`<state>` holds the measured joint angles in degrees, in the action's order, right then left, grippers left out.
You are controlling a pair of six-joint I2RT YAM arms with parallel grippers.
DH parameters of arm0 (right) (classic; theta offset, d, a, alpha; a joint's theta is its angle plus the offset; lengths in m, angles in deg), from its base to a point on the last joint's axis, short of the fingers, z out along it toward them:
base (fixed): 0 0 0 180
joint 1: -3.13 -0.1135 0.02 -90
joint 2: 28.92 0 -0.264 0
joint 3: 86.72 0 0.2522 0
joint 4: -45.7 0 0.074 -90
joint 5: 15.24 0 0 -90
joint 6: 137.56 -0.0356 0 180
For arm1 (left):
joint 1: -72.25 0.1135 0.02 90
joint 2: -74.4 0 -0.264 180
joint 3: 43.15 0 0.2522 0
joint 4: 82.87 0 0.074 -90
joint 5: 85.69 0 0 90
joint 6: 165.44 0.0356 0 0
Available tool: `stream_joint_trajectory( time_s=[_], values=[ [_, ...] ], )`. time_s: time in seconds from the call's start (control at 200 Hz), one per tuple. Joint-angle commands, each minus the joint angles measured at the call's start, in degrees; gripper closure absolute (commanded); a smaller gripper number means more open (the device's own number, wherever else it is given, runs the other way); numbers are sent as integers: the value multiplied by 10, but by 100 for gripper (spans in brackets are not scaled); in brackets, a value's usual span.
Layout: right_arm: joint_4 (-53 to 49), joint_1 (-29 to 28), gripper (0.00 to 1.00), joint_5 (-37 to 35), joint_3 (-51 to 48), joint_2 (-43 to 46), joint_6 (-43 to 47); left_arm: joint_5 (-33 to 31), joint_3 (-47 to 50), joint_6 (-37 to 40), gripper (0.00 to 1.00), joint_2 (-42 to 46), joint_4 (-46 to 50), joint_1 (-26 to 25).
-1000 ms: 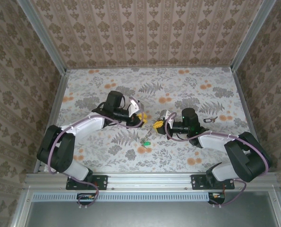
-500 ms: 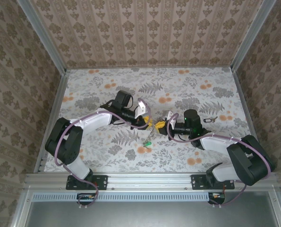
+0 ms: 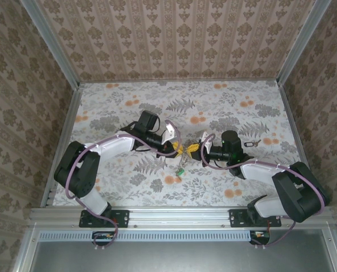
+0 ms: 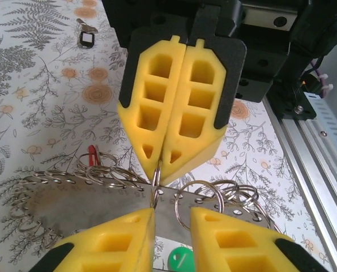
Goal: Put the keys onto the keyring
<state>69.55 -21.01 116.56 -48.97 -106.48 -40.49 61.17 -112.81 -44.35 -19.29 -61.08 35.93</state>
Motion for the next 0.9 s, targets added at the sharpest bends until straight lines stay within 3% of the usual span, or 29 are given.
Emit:
stream_joint_trajectory(
  time_s=[0.0,0.13,0.3,0.445,0.895],
  values=[
    [28,3,100,-22,-1,6,-8,44,-15,3,78,-1,23,-8],
    [25,3,100,-7,-3,12,2,48,-20,10,81,-2,41,-9],
    [25,3,100,28,0,9,5,19,3,-22,81,11,-33,-2],
    [24,3,100,44,0,6,7,13,-7,-20,81,-4,-34,0],
    [16,9,100,54,7,-4,20,3,12,-46,78,8,-62,14]
  ],
)
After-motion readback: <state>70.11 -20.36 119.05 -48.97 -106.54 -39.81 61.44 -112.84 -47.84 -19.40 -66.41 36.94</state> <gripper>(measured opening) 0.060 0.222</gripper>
